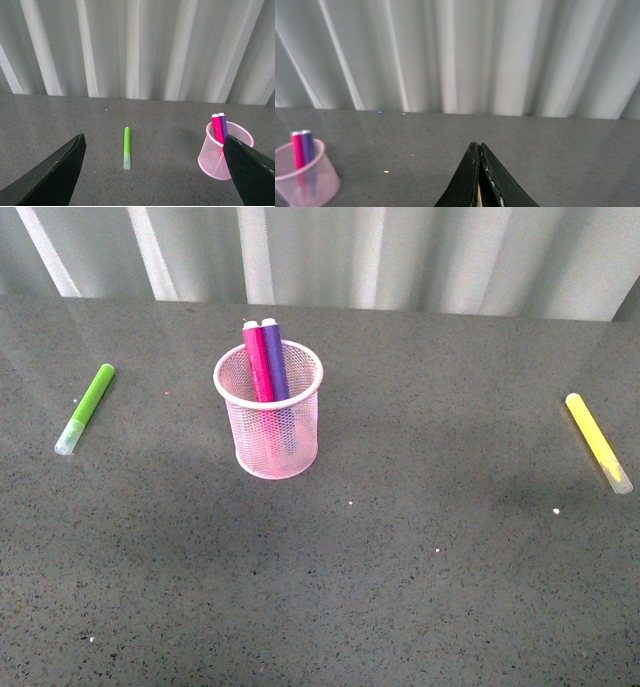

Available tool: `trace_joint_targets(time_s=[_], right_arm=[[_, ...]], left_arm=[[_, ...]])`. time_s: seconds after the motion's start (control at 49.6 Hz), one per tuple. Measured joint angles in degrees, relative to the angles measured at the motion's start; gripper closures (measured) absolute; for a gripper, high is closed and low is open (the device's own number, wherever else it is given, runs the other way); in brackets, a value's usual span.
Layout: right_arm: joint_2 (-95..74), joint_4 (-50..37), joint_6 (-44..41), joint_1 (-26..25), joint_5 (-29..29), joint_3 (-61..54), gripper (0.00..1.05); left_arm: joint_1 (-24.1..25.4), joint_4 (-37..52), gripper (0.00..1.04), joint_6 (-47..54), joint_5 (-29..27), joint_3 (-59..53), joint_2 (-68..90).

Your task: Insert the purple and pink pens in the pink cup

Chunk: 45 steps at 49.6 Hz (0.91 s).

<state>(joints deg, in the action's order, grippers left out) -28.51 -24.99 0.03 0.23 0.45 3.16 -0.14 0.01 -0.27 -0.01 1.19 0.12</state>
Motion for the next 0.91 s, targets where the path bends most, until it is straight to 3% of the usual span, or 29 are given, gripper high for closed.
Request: trace_joint_targets(time_s=[0.907], right_arm=[[19.9, 16.3, 0.0, -0.1, -0.3, -1.9, 1.01]], left_arm=[[0.0, 0.0, 0.07, 0.0, 0.0, 0.0, 0.0]])
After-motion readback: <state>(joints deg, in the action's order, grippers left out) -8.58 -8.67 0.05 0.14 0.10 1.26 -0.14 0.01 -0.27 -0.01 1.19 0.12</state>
